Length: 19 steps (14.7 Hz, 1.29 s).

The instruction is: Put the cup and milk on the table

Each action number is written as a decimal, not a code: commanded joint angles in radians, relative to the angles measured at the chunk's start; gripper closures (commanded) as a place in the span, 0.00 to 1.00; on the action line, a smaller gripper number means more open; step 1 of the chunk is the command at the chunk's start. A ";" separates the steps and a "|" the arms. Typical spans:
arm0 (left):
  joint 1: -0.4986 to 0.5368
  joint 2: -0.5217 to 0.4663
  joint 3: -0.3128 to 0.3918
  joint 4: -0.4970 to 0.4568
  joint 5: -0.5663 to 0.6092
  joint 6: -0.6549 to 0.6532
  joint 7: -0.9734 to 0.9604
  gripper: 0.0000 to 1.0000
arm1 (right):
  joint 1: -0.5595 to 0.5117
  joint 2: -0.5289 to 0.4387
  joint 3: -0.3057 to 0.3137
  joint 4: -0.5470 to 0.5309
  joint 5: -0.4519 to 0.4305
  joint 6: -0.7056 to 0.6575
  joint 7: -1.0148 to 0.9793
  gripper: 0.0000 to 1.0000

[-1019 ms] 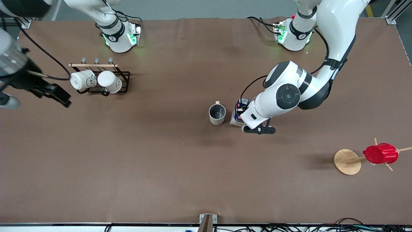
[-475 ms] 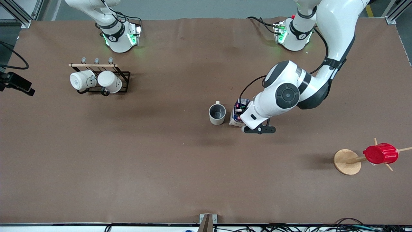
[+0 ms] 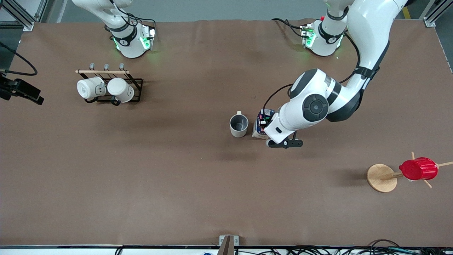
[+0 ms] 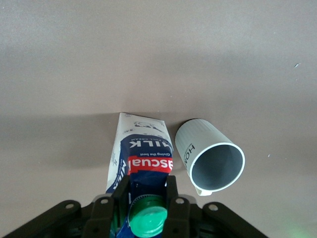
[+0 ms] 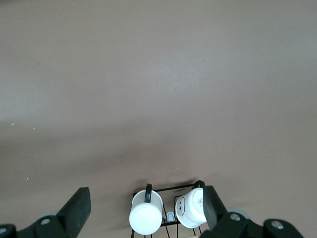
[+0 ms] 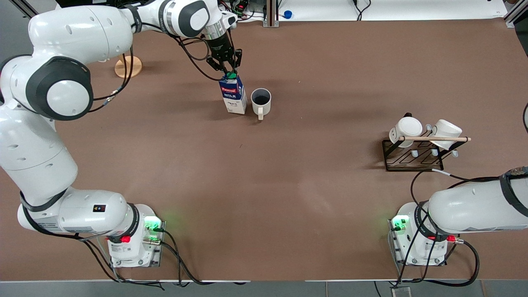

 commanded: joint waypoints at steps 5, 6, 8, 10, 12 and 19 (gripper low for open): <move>0.009 -0.039 -0.008 0.007 0.003 0.005 -0.014 0.00 | -0.010 -0.046 0.013 -0.050 0.014 0.003 -0.002 0.00; 0.009 -0.065 -0.006 0.014 0.000 0.004 -0.010 0.00 | -0.010 -0.046 0.013 -0.050 0.014 0.003 -0.002 0.00; 0.009 -0.138 0.011 0.017 -0.004 -0.043 -0.008 0.00 | -0.010 -0.044 0.013 -0.049 0.014 0.008 -0.002 0.00; 0.009 -0.220 0.064 0.016 0.006 -0.125 0.016 0.00 | -0.008 -0.044 0.013 -0.049 0.014 0.009 -0.001 0.00; 0.010 -0.277 0.145 0.011 -0.005 -0.150 0.117 0.00 | -0.008 -0.044 0.013 -0.047 0.014 0.006 -0.001 0.00; 0.010 -0.453 0.392 0.008 -0.007 -0.258 0.372 0.00 | -0.008 -0.046 0.013 -0.044 0.017 0.008 0.001 0.00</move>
